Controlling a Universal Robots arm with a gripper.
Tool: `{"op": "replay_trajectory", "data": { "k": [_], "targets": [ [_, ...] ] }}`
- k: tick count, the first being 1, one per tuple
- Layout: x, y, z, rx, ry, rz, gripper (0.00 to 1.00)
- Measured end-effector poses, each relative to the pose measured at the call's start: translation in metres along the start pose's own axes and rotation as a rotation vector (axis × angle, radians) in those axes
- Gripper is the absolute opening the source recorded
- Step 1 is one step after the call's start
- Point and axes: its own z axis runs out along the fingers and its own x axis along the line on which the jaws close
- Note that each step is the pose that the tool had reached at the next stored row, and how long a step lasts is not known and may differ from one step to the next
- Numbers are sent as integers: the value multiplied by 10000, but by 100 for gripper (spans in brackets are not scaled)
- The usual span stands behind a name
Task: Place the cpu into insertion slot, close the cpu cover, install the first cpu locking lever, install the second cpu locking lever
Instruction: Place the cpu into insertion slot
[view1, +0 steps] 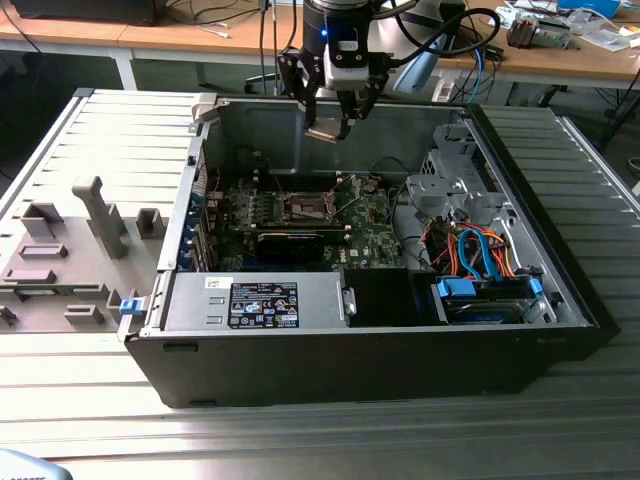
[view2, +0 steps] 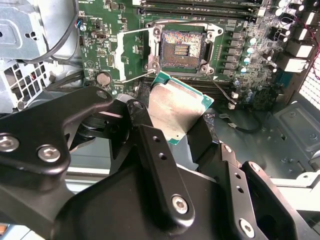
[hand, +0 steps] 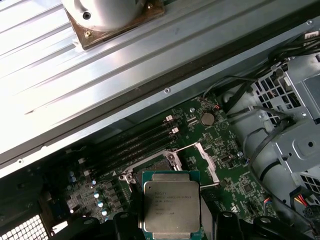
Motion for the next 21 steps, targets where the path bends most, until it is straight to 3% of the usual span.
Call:
{"op": "replay_trajectory", "data": {
  "k": [21],
  "targets": [
    [0,0,0,-6,-24,286,55]
  ]
}}
